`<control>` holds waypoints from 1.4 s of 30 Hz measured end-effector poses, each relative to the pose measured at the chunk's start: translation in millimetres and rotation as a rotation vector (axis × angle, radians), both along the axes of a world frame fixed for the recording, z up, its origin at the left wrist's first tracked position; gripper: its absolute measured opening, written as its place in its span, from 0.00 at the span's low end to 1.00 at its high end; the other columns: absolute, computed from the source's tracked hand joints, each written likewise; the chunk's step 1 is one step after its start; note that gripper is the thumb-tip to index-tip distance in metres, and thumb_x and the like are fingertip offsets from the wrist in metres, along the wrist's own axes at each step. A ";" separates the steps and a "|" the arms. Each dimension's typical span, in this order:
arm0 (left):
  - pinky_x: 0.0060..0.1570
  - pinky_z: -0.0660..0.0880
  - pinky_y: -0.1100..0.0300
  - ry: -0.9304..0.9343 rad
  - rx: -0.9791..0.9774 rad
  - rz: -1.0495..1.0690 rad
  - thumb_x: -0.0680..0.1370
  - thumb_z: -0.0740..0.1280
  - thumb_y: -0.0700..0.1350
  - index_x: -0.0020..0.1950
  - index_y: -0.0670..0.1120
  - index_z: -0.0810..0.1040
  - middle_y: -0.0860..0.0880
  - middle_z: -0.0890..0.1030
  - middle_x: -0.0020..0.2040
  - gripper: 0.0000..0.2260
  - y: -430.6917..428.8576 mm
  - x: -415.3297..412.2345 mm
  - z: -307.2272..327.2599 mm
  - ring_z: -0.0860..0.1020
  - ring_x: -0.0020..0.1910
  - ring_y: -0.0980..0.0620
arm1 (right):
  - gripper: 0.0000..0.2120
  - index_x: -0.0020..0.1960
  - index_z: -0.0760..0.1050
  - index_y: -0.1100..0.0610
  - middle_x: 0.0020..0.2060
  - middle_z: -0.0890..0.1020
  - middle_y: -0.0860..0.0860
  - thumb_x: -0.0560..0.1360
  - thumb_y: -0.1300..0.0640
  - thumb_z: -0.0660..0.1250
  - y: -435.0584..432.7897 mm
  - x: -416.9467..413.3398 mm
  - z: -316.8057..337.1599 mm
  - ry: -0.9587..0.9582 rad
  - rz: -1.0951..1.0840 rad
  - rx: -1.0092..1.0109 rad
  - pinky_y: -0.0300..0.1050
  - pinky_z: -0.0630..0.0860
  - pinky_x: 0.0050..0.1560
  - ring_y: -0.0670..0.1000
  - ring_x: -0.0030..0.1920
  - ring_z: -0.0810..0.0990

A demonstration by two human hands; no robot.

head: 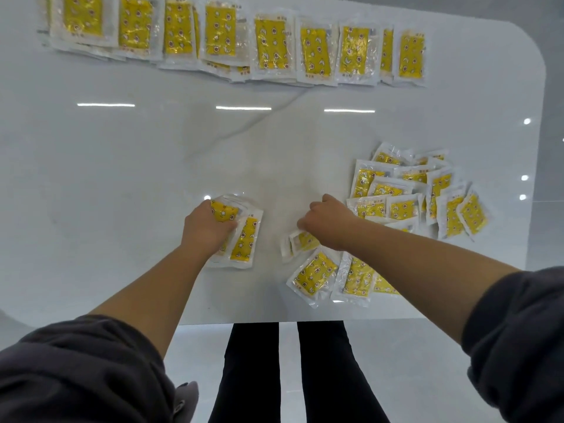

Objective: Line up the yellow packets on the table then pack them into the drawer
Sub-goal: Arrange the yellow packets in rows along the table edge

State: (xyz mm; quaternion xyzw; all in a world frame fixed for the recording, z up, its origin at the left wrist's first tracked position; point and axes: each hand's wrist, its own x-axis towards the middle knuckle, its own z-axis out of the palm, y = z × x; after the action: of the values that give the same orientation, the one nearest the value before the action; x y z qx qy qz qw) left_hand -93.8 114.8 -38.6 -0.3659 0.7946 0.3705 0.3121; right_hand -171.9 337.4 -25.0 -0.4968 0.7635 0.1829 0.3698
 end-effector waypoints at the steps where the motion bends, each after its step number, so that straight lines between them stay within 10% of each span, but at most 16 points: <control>1: 0.46 0.68 0.59 -0.001 0.004 0.004 0.73 0.72 0.46 0.54 0.48 0.74 0.52 0.76 0.46 0.12 -0.2 0.8 -0.1 0.74 0.46 0.51 | 0.15 0.57 0.73 0.52 0.50 0.79 0.49 0.74 0.67 0.62 -1.4 -1.3 -3.0 -0.014 -0.042 0.022 0.45 0.64 0.50 0.53 0.54 0.75; 5: 0.45 0.69 0.58 0.005 0.044 0.033 0.75 0.69 0.42 0.39 0.54 0.70 0.55 0.74 0.38 0.11 1.5 2.5 0.0 0.75 0.44 0.50 | 0.12 0.58 0.72 0.56 0.50 0.78 0.53 0.76 0.66 0.59 -2.5 -7.6 -8.6 -0.084 -0.390 0.044 0.44 0.68 0.43 0.56 0.50 0.78; 11: 0.54 0.77 0.50 0.016 0.133 0.208 0.73 0.71 0.43 0.52 0.53 0.75 0.50 0.79 0.49 0.10 2.9 6.2 -5.1 0.79 0.50 0.47 | 0.03 0.44 0.68 0.57 0.42 0.74 0.51 0.77 0.62 0.60 4.2 -18.5 -11.8 -0.270 -0.975 -0.068 0.44 0.67 0.43 0.55 0.47 0.73; 22: 0.38 0.74 0.61 0.118 0.299 0.464 0.75 0.69 0.37 0.58 0.51 0.76 0.51 0.80 0.50 0.15 -0.2 -30.9 13.3 0.79 0.46 0.52 | 0.08 0.52 0.77 0.57 0.48 0.81 0.60 0.77 0.67 0.63 23.5 -40.3 1.5 -0.670 -1.784 -0.421 0.57 0.75 0.61 0.55 0.49 0.79; 42: 0.51 0.77 0.54 0.355 -0.070 0.128 0.73 0.68 0.38 0.61 0.45 0.74 0.48 0.78 0.57 0.17 106.0 -341.9 -16.3 0.77 0.56 0.48 | 0.15 0.58 0.75 0.60 0.53 0.81 0.58 0.72 0.66 0.60 80.7 -301.9 -33.3 -0.165 -1.850 -0.671 0.53 0.79 0.55 0.57 0.54 0.80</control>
State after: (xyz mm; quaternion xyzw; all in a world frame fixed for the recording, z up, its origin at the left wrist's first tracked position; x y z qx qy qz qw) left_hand -435.7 220.8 -54.9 -0.3553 0.8246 0.4206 0.1302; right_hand -473.8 418.0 -58.3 0.2056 0.8351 -0.4395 0.2592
